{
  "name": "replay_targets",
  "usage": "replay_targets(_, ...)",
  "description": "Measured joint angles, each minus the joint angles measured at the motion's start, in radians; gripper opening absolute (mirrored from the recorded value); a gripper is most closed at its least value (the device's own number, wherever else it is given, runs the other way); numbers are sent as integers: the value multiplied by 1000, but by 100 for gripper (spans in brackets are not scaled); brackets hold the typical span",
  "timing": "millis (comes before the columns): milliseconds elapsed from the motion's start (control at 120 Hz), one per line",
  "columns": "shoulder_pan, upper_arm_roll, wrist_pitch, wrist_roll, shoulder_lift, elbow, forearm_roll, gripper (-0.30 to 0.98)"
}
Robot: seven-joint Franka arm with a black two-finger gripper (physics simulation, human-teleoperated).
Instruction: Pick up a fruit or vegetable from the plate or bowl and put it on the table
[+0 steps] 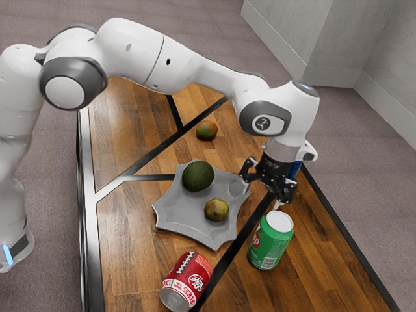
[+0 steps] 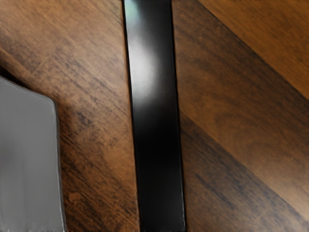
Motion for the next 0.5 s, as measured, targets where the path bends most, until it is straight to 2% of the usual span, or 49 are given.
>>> replay_targets(150, -50, 0, 11, -54, -2, -1, 1, 68)
replay_targets(342, -63, 5, 8, -110, -25, -29, 1, 67)
replay_targets(500, -124, 107, 15, -142, -31, -80, 3, 67)
